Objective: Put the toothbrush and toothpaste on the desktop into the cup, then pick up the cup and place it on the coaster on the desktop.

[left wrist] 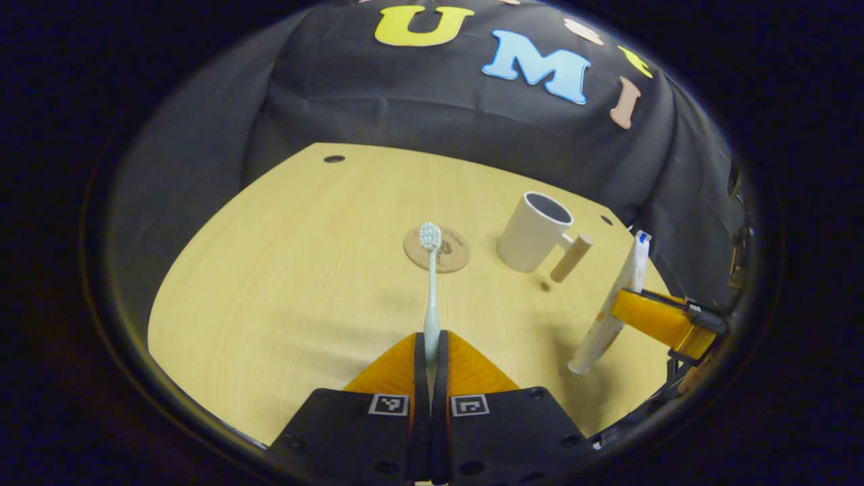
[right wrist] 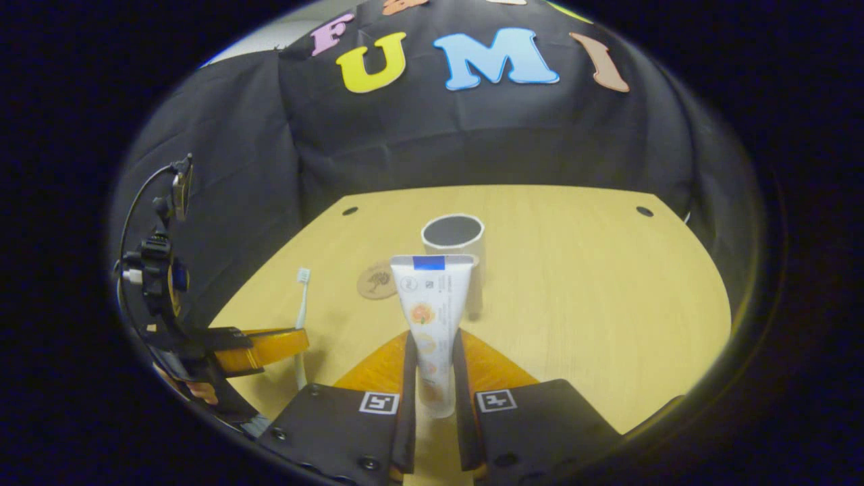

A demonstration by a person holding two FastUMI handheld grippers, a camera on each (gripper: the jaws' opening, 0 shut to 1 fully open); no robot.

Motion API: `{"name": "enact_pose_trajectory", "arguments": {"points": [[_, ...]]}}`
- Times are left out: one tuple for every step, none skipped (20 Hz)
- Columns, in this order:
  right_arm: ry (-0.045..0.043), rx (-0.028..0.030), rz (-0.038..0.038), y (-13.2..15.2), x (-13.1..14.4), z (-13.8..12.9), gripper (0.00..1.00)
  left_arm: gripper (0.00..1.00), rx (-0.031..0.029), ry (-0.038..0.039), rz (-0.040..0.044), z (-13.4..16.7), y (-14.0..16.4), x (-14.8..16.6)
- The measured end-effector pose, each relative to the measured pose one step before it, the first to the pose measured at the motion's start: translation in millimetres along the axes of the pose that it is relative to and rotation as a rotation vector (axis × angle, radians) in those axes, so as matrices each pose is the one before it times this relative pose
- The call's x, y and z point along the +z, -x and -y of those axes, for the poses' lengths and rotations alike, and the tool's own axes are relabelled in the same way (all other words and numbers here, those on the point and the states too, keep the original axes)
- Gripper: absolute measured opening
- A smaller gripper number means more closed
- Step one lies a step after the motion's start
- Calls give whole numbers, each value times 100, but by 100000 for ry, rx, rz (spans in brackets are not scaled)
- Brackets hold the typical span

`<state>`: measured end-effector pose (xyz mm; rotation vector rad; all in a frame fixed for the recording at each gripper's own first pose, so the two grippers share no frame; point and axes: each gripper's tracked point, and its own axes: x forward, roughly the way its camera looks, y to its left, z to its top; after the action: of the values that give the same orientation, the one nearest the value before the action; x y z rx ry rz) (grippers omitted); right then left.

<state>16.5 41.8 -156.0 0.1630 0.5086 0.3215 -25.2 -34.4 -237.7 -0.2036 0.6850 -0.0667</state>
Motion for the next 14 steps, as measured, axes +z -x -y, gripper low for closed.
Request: {"name": "enact_pose_trajectory", "arguments": {"points": [[679,-982,2632,182,1062,247,28,9,-567,459,2396,272,329,809],[661,-930,2208,183,971,112,28,9,-686,466,2425,217,491,891],[670,-447,2727,86,1330,49,28,9,-606,-6,2737,361,277,1120],[285,-372,2324,-44,1343,-30,28,8,-153,-308,2343,408,9,1147],[-128,-3,3428,-127,1528,-42,28,9,-1183,-227,2895,578,-145,1217],[-194,-47,3652,-284,1548,-201,28,9,-1360,-319,3074,427,-233,1387],[-191,-151,3597,-411,1450,-83,28,9,-1566,-370,2696,383,-160,1051],[-45,-170,2912,-347,1406,-69,28,9,-1813,-350,2629,353,-163,982],[353,-18,2239,-642,976,-156,28,9,-841,-628,2749,163,-357,909],[427,-222,2189,-433,635,-151,28,9,-166,-808,2098,-39,-229,765],[339,-60,2289,-435,637,59,34,9,-314,-462,2176,-48,-260,875],[597,-120,2505,-390,626,-125,28,9,-479,-277,1923,-38,-234,839],[788,-389,2359,-575,625,-11,28,7,-419,-589,2231,92,-226,993],[734,-382,1896,-558,354,-12,28,9,-98,-559,1963,-77,-212,819]]}}
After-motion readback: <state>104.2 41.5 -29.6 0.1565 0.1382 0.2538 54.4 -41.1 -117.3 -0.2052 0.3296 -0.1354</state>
